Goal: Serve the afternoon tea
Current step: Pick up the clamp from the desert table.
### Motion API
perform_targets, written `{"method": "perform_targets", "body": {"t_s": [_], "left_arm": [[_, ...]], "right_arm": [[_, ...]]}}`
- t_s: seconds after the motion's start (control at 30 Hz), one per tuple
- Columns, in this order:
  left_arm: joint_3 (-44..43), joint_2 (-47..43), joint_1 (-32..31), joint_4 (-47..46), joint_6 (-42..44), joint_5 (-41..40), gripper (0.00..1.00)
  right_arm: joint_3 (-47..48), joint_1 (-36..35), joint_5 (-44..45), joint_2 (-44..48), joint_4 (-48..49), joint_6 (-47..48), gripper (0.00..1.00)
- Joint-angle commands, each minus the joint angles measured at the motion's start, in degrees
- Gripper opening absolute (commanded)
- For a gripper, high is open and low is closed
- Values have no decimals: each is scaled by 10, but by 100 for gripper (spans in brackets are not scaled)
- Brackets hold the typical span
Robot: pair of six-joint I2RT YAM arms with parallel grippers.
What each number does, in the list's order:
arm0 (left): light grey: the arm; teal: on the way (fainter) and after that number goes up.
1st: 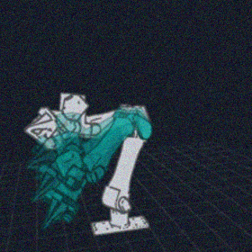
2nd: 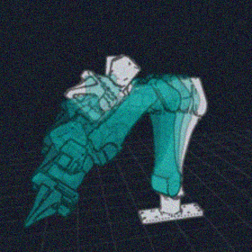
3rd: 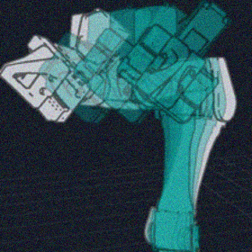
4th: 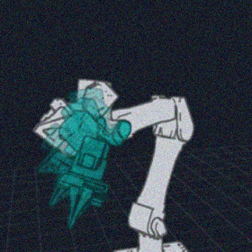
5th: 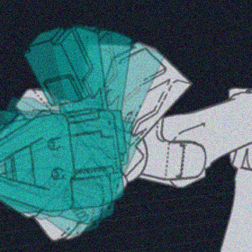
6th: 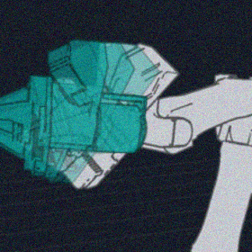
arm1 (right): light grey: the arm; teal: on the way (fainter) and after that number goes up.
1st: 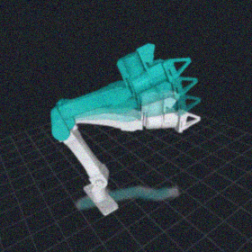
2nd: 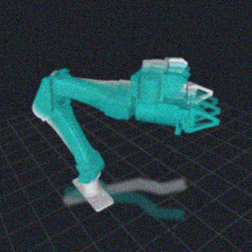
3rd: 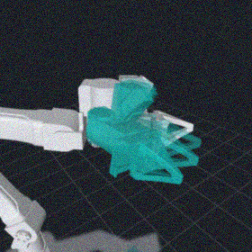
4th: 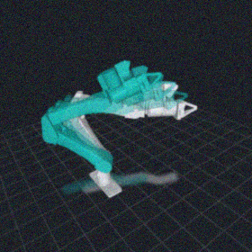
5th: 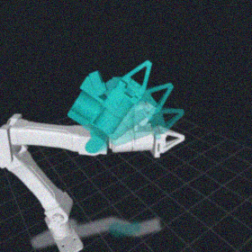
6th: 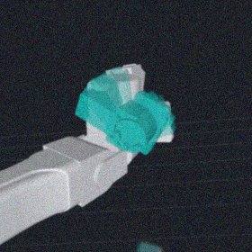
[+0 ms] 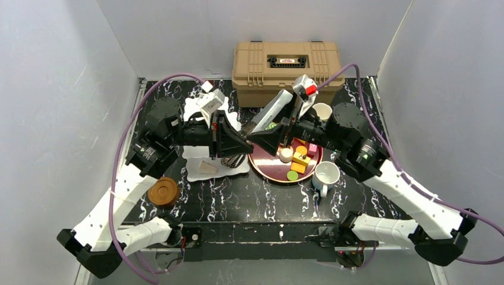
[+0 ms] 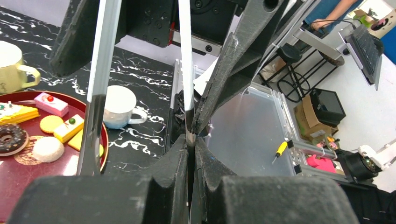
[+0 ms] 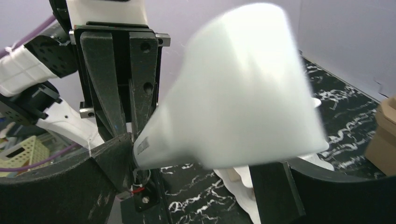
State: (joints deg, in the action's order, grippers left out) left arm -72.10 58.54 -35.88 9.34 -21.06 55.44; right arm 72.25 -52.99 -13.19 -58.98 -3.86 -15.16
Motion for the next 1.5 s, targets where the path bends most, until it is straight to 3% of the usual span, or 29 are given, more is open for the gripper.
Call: {"method": "perform_targets", "body": {"t_s": [0.0,0.23,0.5,0.57,0.73,0.8,0.87,0.97,1.27,1.47], "left_arm": [[-34,-18,19,-29,-4,31,0],[-44,-11,52,-26,-5,48,0],[-44,4,56,-10,-16,57,0],[-54,10,56,13,1,53,9],[-58,1,56,74,72,-24,49],[-52,-11,55,83,109,-83,59],[-45,-23,56,86,139,-136,70],[-37,-32,56,93,179,-180,72],[-53,-18,55,150,281,-238,71],[-77,2,55,207,309,-266,72]], "right_arm": [[23,36,-90,-41,114,-52,96],[25,90,-165,-74,178,-118,59],[14,98,-151,-60,165,-97,39],[8,98,-125,-54,145,-79,33],[-7,98,-63,-38,91,-36,22],[-12,98,-15,-29,59,-13,14],[-16,98,38,-19,31,9,12],[-21,98,93,-12,5,30,14],[-24,98,297,-44,-112,81,15],[-120,98,363,-54,-71,86,17]]}}
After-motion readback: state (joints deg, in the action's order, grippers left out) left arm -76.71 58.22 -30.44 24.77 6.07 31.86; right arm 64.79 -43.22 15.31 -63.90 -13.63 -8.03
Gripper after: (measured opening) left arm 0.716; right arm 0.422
